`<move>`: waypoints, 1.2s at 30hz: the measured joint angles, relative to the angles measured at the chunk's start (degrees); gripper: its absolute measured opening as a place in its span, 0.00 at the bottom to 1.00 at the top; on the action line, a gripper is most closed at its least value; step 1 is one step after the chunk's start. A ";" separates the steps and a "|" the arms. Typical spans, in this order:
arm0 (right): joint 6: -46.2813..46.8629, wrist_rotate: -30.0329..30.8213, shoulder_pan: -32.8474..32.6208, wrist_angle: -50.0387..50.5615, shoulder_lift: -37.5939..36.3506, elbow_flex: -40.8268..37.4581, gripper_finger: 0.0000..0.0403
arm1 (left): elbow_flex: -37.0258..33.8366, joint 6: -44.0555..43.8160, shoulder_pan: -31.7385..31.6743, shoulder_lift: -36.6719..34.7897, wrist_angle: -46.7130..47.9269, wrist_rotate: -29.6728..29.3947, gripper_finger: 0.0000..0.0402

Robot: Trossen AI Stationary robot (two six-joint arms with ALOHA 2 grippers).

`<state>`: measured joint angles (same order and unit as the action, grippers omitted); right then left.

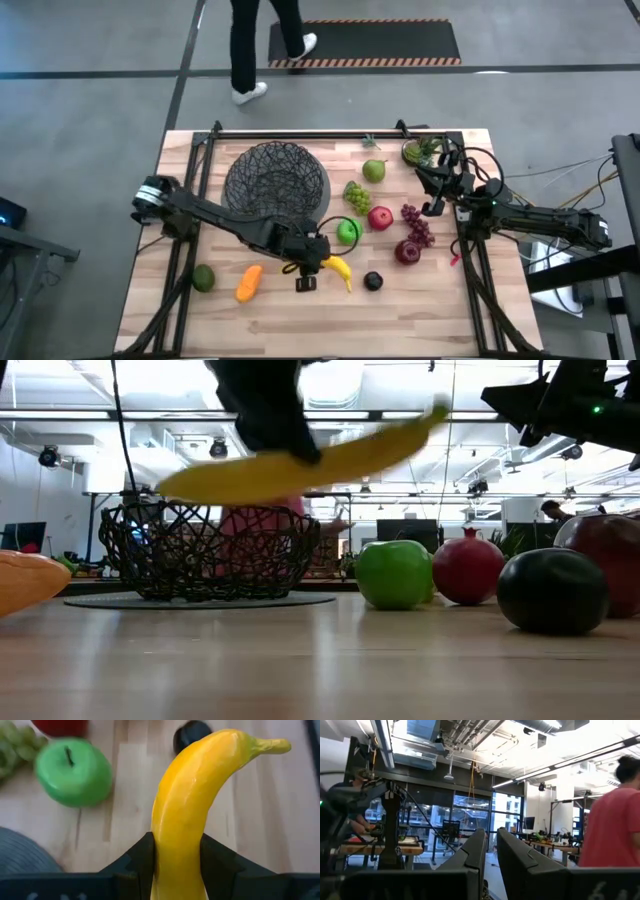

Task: Build produce basket
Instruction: Put the yellow banana into the basket

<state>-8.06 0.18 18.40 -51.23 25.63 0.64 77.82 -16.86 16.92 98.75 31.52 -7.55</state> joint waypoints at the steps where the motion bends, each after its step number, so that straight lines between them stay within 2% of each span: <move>1: -0.02 0.01 0.01 -0.05 -0.01 0.00 0.09 | 0.44 0.84 -0.31 -0.55 1.26 0.00 0.27; 8: -0.06 0.52 0.01 -0.04 0.00 0.00 0.10 | 3.98 2.78 -4.09 -6.38 5.50 -0.04 0.27; 12: -0.49 1.54 0.01 -0.04 -0.01 0.00 0.09 | 4.53 6.79 -6.87 -10.88 7.42 -0.02 0.27; 19: -0.58 1.50 0.01 -0.02 0.02 0.00 0.09 | 4.19 11.13 -14.51 -17.05 13.62 -0.25 0.27; 29: -0.96 1.51 0.08 -0.04 -0.01 0.00 0.09 | 0.81 19.99 -26.62 -17.38 22.04 -0.26 0.27; 36: -0.96 1.50 0.08 -0.04 0.01 0.00 0.10 | -2.90 27.86 -33.17 -17.32 22.04 -0.32 0.27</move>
<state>-9.02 1.67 18.48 -51.27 25.64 0.64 74.92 11.00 -16.24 81.43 53.56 -7.87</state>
